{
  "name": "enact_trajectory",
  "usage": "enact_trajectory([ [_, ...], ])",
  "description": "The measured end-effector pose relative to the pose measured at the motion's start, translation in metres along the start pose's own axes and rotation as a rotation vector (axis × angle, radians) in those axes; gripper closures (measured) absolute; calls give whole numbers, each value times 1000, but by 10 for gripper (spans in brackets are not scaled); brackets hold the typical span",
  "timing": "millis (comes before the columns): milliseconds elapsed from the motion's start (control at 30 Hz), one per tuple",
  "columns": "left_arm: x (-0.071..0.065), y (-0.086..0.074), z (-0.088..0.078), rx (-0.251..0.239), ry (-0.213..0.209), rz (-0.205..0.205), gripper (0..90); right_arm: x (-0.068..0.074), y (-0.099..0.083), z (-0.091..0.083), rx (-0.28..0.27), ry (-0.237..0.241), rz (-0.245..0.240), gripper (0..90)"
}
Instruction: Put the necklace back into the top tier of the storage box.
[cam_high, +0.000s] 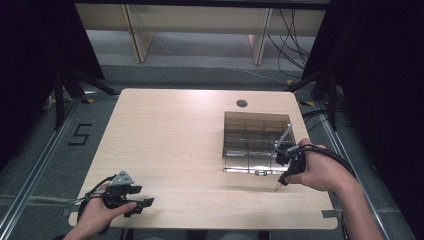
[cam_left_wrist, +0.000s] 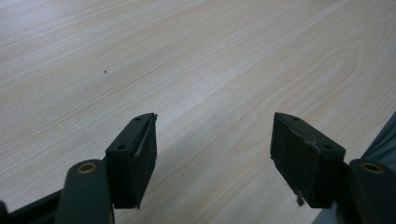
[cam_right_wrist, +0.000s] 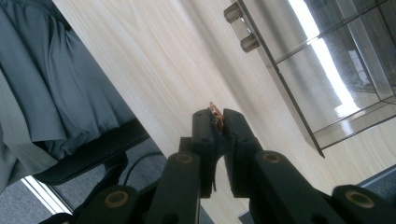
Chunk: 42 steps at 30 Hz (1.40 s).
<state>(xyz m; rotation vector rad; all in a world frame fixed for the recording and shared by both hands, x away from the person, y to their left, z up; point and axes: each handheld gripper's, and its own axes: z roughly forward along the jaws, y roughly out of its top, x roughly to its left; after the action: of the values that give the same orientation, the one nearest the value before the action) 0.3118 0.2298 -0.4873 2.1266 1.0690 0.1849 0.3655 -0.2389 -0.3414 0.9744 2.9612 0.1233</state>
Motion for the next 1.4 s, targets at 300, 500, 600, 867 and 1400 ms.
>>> enact_trajectory([
  [300,0,0,0,-1,0,2,315,-5,3,-4,-8,-2,5,842],
  [500,0,0,0,0,-1,2,315,-6,4,-5,-2,0,34,842],
  [600,0,0,0,-2,8,-2,315,-10,5,-5,-16,2,-12,842],
  [867,0,0,1,-3,8,-13,315,-13,6,-9,-10,-10,32,842],
  [1400,0,-1,1,-3,-1,-15,315,-28,6,-19,-26,-28,24,842],
])
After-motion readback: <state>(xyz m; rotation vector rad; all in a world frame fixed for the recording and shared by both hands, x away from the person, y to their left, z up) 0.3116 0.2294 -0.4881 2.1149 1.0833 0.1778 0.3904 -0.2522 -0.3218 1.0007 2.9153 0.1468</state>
